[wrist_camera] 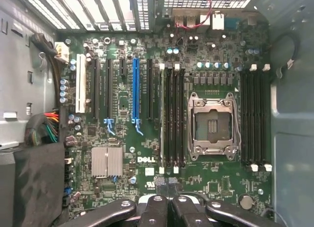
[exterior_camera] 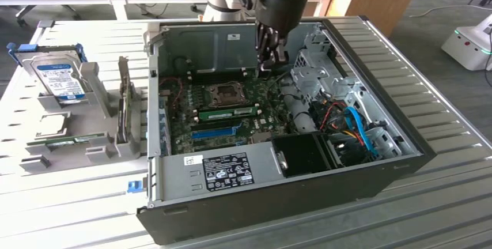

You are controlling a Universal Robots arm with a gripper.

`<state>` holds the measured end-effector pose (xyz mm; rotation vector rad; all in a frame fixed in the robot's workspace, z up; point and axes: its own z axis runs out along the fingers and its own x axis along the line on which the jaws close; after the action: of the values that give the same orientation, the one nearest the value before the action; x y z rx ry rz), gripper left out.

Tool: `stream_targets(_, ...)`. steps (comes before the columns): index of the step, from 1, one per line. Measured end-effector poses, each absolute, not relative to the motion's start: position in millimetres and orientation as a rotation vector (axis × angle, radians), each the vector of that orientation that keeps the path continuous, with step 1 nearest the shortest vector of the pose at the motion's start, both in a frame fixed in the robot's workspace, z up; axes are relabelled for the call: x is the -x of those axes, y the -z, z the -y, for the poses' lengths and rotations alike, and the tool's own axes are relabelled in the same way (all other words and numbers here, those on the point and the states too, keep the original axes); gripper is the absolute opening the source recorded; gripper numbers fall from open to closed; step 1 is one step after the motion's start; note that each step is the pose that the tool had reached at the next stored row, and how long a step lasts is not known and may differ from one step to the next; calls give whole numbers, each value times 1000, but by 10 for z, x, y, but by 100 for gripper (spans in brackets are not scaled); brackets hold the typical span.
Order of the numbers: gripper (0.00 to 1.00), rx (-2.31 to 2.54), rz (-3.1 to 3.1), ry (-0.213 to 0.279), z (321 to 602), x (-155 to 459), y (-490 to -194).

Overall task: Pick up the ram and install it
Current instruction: 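Press down the ram until it locks into place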

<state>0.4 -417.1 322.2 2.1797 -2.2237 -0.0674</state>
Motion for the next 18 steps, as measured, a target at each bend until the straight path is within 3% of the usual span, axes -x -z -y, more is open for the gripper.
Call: stream_targets(18,11,-2180,2224,68,4180,-4,-2927)
